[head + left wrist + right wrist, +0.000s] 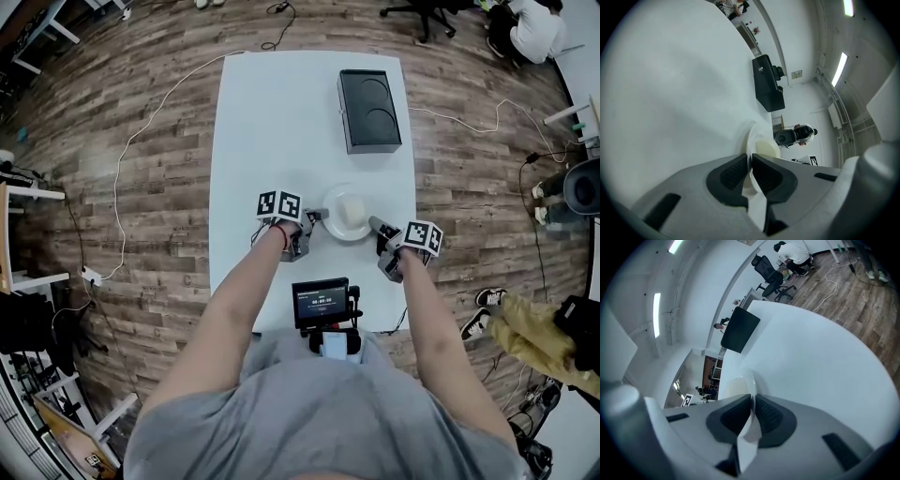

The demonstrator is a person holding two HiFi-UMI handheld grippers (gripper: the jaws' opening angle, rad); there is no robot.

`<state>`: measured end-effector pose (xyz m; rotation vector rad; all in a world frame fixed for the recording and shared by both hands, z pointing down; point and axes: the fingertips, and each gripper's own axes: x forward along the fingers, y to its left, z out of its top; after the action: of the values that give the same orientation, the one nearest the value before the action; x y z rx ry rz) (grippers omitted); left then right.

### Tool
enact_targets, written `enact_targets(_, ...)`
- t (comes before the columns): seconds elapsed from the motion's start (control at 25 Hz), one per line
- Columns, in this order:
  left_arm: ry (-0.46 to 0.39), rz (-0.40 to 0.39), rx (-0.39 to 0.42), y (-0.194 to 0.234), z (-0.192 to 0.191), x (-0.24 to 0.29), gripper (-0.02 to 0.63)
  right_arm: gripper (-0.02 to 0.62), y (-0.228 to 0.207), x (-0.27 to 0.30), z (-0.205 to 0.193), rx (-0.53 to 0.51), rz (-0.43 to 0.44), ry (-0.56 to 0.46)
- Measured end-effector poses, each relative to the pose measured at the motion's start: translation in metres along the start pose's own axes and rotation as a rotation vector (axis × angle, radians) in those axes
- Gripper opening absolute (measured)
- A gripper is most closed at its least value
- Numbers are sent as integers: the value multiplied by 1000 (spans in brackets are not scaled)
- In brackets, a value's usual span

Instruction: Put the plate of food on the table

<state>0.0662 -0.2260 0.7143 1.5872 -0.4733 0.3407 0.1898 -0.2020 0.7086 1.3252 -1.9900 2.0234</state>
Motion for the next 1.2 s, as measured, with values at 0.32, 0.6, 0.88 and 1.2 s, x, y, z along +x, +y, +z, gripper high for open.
enact_targets(0.32, -12, 12, -35, 3, 0, 0, 29, 40, -2, 2, -1, 9, 3, -2)
enact_targets(0.6, 1, 74, -51, 7, -2, -3, 31, 38, -1, 4, 0, -1, -2, 5)
enact_targets(0.88, 38, 149, 28, 8, -4, -10, 64, 38, 1, 7, -2, -16, -18, 12)
enact_targets(1.2, 1, 135, 46, -2, -2, -25, 103, 40, 3, 8, -6, -36, -20, 14)
